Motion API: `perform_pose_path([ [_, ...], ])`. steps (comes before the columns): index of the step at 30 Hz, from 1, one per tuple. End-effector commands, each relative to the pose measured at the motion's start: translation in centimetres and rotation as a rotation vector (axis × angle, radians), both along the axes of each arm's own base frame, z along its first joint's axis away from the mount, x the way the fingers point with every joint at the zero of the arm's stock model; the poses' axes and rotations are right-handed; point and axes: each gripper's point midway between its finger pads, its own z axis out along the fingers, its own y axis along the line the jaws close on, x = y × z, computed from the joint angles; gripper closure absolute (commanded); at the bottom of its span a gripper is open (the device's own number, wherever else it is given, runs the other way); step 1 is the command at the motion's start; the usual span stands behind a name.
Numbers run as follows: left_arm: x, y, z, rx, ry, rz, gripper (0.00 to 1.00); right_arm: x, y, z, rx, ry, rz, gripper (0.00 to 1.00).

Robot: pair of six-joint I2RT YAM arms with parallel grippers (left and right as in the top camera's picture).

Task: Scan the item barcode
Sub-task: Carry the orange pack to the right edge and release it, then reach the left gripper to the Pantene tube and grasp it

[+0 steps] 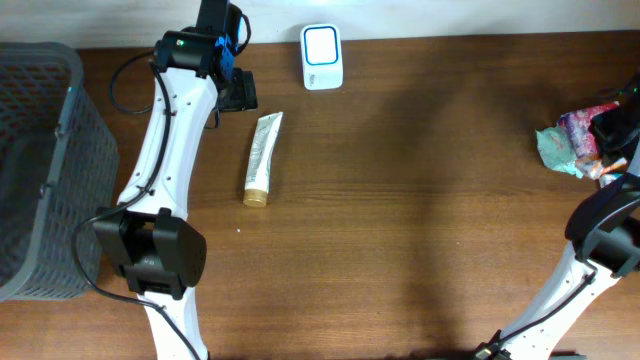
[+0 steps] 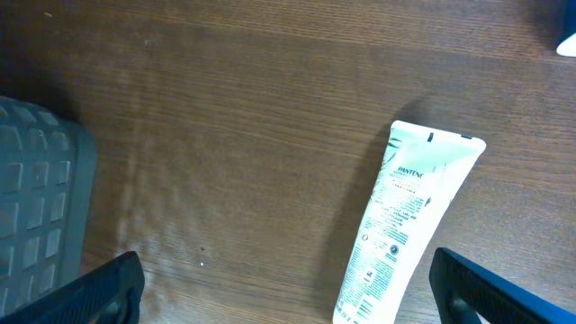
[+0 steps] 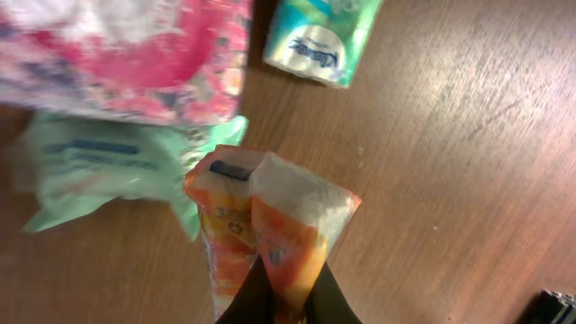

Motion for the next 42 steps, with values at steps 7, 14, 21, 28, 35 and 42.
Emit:
perform_pose_path([
  [7, -0.1, 0.0, 0.6, 0.003, -0.016, 0.009, 0.01, -0.9, -1.8, -3.5, -0.013, 0.011, 0.022, 0.49],
  [14, -0.1, 0.0, 0.6, 0.003, -0.016, 0.009, 0.01, 0.5, 2.9, 8.7, -0.082, -0.248, 0.135, 0.01],
  [21, -0.1, 0.0, 0.6, 0.003, -0.017, 0.009, 0.01, 3.5, 10.4, 9.3, -0.052, -0.255, 0.319, 0.01],
  [28, -2.7, -9.1, -1.3, -0.426, 0.137, -0.173, 0.01, 3.5, 10.4, 9.3, -0.052, -0.255, 0.319, 0.01],
  [35, -4.2, -9.9, -11.4, 0.066, 0.122, -0.221, 0.13, 3.5, 10.4, 9.3, -0.052, -0.255, 0.319, 0.01],
  [42, -1.7, -7.1, -12.2, 0.282, -0.103, -0.071, 0.21, 3.5, 10.4, 9.3, -0.052, -0.255, 0.319, 0.01],
])
